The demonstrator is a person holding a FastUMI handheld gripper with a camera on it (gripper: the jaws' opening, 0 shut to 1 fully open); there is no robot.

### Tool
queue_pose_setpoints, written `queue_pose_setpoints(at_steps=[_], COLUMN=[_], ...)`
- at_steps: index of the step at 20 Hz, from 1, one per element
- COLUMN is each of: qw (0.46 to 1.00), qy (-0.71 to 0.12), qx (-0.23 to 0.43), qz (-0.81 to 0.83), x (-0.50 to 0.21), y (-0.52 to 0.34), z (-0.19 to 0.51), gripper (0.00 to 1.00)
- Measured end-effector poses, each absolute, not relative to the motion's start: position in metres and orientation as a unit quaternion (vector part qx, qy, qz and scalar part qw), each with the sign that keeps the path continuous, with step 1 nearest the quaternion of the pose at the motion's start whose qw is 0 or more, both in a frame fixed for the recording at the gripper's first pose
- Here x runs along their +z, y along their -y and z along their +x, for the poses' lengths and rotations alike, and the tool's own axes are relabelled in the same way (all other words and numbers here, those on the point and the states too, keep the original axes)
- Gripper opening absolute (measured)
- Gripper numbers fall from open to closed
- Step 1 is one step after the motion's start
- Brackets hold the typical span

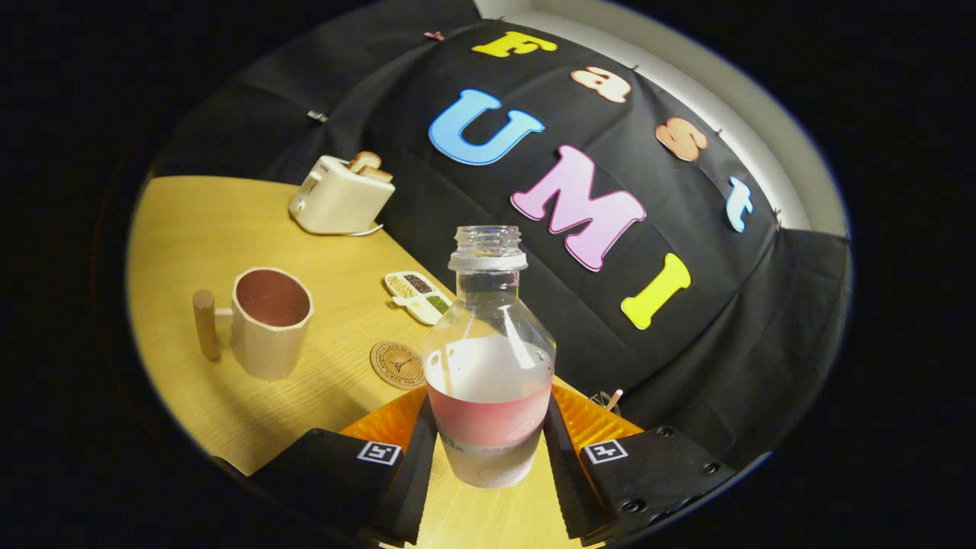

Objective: Take the bottle from table, then pour the juice into the cup, finally place the bottle on the coaster

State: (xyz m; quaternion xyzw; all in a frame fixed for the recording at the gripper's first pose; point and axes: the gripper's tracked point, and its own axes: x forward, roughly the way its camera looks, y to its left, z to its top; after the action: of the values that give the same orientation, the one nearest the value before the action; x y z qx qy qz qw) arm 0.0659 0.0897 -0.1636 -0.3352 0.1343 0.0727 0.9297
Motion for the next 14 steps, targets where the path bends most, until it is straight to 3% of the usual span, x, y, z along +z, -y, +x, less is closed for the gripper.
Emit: queue_pose_setpoints(at_steps=[14], qw=[0.784], qy=[-0.157], qx=[0.119], qz=[-0.589], x=[-0.191], y=[-0.131], z=[0.08], gripper=[0.7])
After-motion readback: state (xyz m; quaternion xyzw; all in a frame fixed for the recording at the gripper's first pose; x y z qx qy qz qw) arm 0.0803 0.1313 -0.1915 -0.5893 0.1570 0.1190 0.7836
